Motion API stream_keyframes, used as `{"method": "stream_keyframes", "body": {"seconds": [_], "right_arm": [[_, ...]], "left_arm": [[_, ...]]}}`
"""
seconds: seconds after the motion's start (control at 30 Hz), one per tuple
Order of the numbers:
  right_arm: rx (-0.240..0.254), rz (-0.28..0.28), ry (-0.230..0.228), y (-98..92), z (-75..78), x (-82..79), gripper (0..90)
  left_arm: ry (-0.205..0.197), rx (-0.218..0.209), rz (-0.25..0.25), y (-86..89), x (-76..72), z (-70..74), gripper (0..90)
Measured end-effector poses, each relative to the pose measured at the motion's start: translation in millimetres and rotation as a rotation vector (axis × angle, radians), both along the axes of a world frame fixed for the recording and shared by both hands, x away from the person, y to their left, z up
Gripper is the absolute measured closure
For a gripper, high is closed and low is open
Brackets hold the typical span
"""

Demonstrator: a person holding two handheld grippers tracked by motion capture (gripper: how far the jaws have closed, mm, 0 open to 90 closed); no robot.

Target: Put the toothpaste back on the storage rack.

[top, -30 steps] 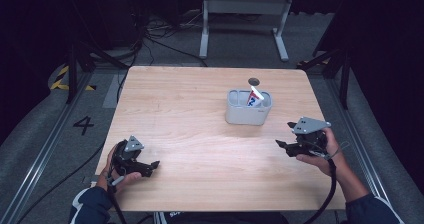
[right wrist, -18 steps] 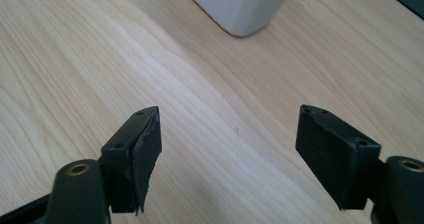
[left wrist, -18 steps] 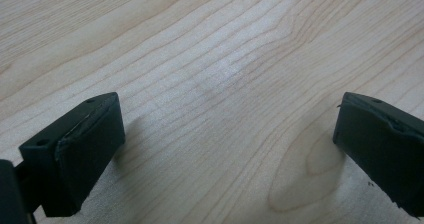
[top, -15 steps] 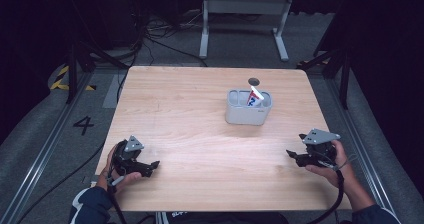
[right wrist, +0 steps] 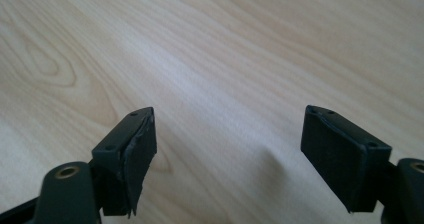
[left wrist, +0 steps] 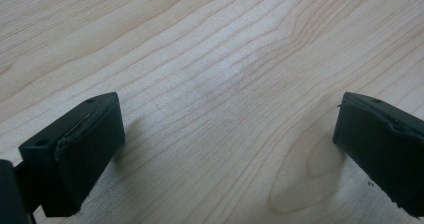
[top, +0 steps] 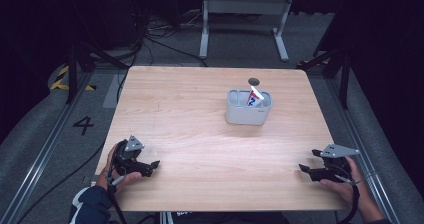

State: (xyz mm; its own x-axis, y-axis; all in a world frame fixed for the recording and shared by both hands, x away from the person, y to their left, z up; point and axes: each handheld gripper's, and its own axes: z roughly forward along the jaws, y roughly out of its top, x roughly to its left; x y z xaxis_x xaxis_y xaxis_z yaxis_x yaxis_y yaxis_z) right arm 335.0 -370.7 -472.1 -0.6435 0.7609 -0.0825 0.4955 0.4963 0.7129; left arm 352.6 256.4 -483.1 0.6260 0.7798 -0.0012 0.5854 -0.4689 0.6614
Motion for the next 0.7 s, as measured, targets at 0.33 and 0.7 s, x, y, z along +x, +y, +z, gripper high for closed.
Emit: {"method": "stream_keyframes", "body": {"seconds": [0.33,0.7], "right_arm": [[0.099,-0.049,0.025,-20.2,-14.5,-6.4,21.0],[0.098,-0.05,0.024,-20.0,-14.5,-6.4,20.5]], "left_arm": [[-0.002,0.006,-0.013,0.5,1.4,0.3,0.2],[-0.002,0.004,-0.015,0.6,1.5,0.2,0.2]]}}
